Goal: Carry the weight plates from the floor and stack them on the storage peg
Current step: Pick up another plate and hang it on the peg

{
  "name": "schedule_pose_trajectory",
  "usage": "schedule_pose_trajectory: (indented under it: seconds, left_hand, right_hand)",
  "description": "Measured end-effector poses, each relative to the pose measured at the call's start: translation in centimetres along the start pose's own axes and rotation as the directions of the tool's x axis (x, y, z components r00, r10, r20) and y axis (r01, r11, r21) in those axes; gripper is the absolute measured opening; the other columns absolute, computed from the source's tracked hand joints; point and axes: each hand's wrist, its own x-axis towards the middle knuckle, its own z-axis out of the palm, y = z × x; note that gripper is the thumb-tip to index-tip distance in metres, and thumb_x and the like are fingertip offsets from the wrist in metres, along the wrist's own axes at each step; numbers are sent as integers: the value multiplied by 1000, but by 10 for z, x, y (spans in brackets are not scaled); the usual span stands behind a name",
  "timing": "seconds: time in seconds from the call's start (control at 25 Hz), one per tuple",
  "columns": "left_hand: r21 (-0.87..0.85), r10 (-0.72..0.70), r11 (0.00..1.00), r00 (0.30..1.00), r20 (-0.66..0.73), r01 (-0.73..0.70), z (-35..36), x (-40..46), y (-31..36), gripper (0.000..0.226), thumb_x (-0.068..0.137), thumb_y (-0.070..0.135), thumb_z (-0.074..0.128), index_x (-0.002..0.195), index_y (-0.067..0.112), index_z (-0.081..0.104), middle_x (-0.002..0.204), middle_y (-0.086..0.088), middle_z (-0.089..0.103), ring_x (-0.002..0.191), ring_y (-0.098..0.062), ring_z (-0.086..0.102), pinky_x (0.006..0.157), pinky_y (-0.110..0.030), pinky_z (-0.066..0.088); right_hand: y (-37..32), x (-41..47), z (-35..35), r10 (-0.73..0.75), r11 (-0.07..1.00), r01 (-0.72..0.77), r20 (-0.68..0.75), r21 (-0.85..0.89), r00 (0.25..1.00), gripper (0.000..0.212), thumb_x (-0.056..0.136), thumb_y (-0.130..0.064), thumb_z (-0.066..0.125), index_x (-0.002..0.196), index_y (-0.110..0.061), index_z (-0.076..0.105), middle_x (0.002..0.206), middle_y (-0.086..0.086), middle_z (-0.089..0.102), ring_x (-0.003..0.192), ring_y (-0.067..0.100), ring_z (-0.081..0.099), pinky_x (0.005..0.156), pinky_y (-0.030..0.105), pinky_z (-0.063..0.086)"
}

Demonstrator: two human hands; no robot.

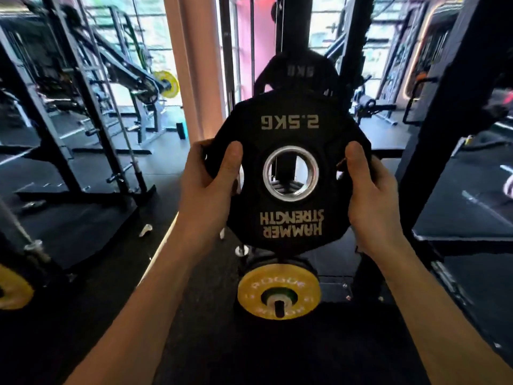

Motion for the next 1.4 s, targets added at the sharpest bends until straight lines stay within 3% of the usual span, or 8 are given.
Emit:
schedule_pose_trajectory:
  seconds: [0.36, 0.56, 0.68, 0.76, 0.84, 0.96, 1.24, 1.4]
  left_hand:
    - [-81, 311, 948, 950, 31, -307, 83, 155, 41, 30, 83, 46, 63, 90, 18, 53, 61, 15, 55, 50, 0, 48, 49, -15, 40]
    - [-130, 416, 901, 909, -10, -413, 120, 232, 74, 29, 88, 39, 59, 99, 12, 55, 71, 2, 57, 57, -10, 51, 51, -20, 44]
    - [-107, 498, 861, 867, -22, -497, 139, 284, 98, 37, 92, 42, 58, 106, 7, 55, 80, -2, 60, 64, -7, 57, 58, -21, 48]
    - [-90, 545, 833, 838, -38, -546, 149, 319, 113, 34, 94, 42, 57, 105, 10, 55, 86, 2, 63, 70, -4, 61, 65, -23, 49]
    - [-77, 574, 816, 819, -22, -574, 156, 348, 126, 34, 93, 48, 58, 103, 16, 55, 95, 2, 67, 86, -11, 66, 78, -37, 55]
    - [-35, 597, 802, 802, 18, -596, 166, 387, 136, 37, 89, 57, 56, 101, 22, 52, 103, 0, 67, 98, -20, 68, 88, -52, 55]
    - [-25, 568, 823, 822, 32, -568, 186, 442, 138, 58, 70, 74, 56, 100, 24, 52, 108, -5, 67, 99, -27, 68, 88, -55, 55]
    - [-57, 556, 830, 831, 15, -554, 194, 465, 121, 45, 90, 54, 58, 110, 15, 52, 110, -5, 66, 100, -24, 67, 90, -51, 54]
  right_hand:
    - [-62, 164, 8, -263, 962, 265, -45, 60, 964, 37, 89, -59, 56, 85, -24, 66, 84, -1, 72, 87, 26, 70, 87, 54, 55]
    - [-109, 246, 14, -387, 921, 388, -24, 44, 922, 57, 79, -73, 55, 91, -18, 65, 82, 9, 71, 80, 27, 70, 82, 54, 57]
    - [-138, 295, 23, -454, 888, 454, -22, 70, 891, 46, 91, -57, 51, 99, -14, 65, 85, 7, 73, 74, 18, 71, 71, 39, 59]
    - [-155, 327, 32, -498, 864, 499, -35, 66, 867, 47, 94, -57, 50, 101, -14, 66, 92, 10, 73, 84, 21, 72, 76, 41, 61]
    - [-169, 352, 39, -529, 846, 531, -44, 52, 848, 52, 91, -63, 50, 102, -15, 66, 96, 8, 73, 91, 25, 71, 84, 49, 58]
    - [-184, 389, 47, -558, 827, 560, -53, 56, 828, 50, 94, -59, 49, 109, -14, 66, 100, 4, 74, 94, 19, 71, 82, 39, 59]
    - [-191, 451, 64, -540, 839, 544, -87, 20, 837, 57, 89, -65, 50, 99, -12, 68, 99, 12, 73, 93, 27, 70, 88, 51, 56]
    - [-183, 479, 70, -519, 854, 521, -69, 3, 852, 52, 91, -63, 49, 96, -15, 68, 94, 6, 74, 89, 23, 71, 88, 48, 57]
